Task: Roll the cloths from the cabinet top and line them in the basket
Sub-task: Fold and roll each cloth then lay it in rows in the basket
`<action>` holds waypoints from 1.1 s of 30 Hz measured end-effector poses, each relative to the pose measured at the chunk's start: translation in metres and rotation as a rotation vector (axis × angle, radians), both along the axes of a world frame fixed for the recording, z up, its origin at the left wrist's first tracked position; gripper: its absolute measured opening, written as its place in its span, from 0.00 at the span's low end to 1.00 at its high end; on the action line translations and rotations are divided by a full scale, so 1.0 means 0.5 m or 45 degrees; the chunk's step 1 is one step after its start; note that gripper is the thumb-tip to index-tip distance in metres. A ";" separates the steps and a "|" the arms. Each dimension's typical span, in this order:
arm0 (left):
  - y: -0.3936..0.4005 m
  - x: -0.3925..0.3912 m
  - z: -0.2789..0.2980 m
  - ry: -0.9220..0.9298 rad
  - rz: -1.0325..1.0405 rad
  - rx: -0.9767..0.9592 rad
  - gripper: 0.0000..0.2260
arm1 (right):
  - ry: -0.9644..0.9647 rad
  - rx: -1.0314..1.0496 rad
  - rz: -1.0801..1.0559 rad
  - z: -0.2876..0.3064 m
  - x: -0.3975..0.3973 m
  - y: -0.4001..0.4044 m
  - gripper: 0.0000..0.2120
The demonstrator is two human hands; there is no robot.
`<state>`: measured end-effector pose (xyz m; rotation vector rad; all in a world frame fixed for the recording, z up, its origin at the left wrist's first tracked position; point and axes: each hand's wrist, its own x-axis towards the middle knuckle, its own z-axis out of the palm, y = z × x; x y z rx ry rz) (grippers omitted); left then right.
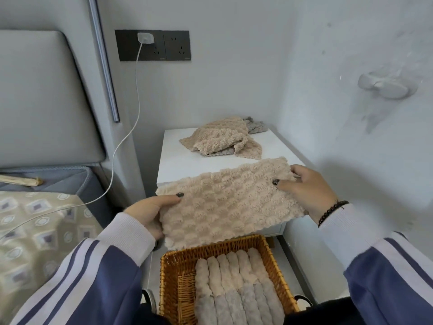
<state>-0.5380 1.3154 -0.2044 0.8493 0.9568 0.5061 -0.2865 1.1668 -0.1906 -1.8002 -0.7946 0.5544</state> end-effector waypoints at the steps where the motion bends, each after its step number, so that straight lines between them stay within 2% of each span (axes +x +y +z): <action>1: -0.004 0.006 0.000 0.006 -0.003 -0.002 0.07 | -0.079 -0.015 -0.010 0.000 -0.003 0.002 0.07; 3: -0.006 0.020 0.003 -0.010 -0.004 0.003 0.05 | -0.249 -0.064 -0.035 -0.003 -0.013 0.012 0.04; 7: -0.004 0.054 -0.007 -0.044 -0.008 0.046 0.11 | -0.419 -0.024 -0.101 -0.006 -0.039 0.038 0.15; 10: -0.009 0.077 -0.015 -0.050 -0.036 0.072 0.13 | -0.535 0.001 -0.051 -0.005 -0.074 0.054 0.10; 13: -0.012 0.095 -0.017 -0.084 -0.072 0.111 0.11 | -0.664 0.026 0.053 -0.006 -0.108 0.067 0.07; 20: -0.015 0.118 -0.014 -0.135 -0.089 0.143 0.09 | -0.872 0.053 0.291 -0.035 -0.156 0.091 0.07; 23: -0.015 0.121 -0.018 -0.150 -0.085 0.147 0.14 | -0.851 0.031 0.339 -0.043 -0.170 0.098 0.13; 28: -0.012 0.112 -0.010 -0.243 -0.091 0.111 0.18 | -0.581 -0.019 0.530 -0.040 -0.191 0.099 0.29; 31: -0.012 0.105 -0.012 -0.169 -0.099 0.195 0.19 | -0.367 -0.066 0.685 -0.042 -0.201 0.101 0.30; 33: -0.009 0.100 -0.018 -0.104 -0.017 0.216 0.16 | -0.252 0.001 0.743 -0.040 -0.203 0.100 0.29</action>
